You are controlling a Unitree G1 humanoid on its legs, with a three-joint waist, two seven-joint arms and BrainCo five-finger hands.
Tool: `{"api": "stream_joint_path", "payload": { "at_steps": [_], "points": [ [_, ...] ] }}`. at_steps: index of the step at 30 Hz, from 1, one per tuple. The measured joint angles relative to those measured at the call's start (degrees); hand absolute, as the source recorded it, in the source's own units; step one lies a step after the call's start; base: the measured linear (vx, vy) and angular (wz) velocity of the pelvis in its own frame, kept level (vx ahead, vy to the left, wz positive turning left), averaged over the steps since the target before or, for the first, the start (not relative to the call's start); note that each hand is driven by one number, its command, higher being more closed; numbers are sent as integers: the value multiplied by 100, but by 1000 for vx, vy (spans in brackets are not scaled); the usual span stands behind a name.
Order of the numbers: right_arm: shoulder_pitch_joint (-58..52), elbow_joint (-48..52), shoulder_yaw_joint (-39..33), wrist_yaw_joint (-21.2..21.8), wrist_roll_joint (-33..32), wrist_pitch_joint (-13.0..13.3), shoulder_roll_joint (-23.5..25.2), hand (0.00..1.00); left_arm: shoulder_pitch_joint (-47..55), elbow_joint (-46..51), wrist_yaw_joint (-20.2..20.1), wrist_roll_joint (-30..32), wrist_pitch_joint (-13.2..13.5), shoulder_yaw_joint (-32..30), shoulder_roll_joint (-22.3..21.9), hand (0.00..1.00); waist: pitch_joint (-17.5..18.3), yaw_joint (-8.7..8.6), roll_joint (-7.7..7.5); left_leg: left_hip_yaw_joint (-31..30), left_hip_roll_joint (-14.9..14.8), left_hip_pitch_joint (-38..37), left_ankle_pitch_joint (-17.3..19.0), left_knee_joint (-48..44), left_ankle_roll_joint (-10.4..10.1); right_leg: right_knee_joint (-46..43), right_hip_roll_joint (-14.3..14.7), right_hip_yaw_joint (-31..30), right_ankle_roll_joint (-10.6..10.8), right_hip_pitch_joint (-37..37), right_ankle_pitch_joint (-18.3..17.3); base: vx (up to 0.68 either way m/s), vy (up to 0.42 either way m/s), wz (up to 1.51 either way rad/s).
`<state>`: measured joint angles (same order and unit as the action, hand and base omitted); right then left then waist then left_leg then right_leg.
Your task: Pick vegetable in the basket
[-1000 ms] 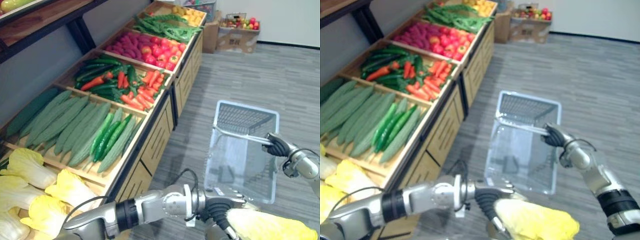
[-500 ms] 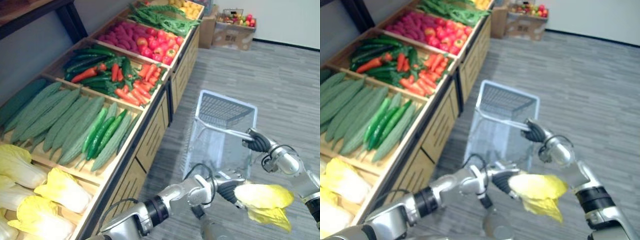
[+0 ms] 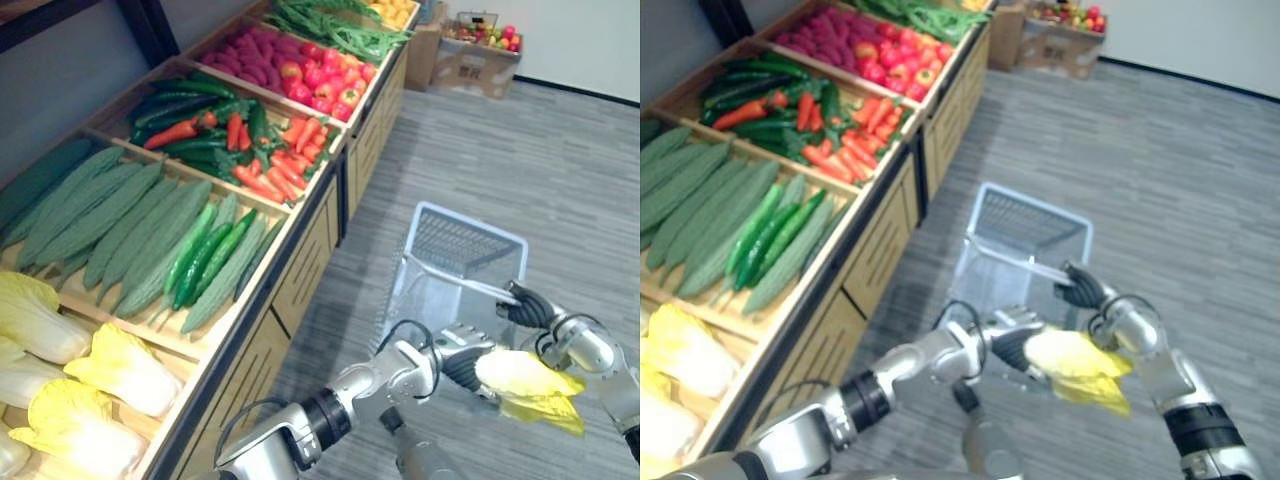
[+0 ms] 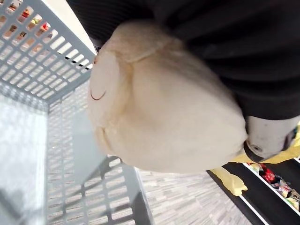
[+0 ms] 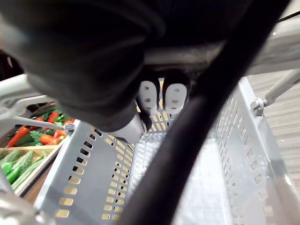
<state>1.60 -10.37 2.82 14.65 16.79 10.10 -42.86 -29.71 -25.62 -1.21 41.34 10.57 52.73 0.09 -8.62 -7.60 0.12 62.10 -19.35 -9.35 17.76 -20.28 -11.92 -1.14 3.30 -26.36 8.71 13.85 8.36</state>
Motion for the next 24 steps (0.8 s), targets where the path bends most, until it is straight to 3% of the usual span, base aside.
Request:
{"api": "stream_joint_path", "payload": {
  "at_steps": [15, 24],
  "points": [
    [-790, 498, -18, 585, -439, 9, -228, 100, -233, -267, -44, 510, 51, 104, 29, 100, -8, -36, -12, -21, 38, 6, 3, -8, 16, -1, -41, 0, 3, 0, -2, -2, 2, 1],
    [-1068, 1065, 1, 857, -787, 32, -459, 100, -296, -671, -149, 734, 53, 115, 26, 100, -12, -186, -19, 20, 64, -16, 4, 8, 19, 10, -36, -61, 4, 4, -1, -4, 10, -2]
  ]
}}
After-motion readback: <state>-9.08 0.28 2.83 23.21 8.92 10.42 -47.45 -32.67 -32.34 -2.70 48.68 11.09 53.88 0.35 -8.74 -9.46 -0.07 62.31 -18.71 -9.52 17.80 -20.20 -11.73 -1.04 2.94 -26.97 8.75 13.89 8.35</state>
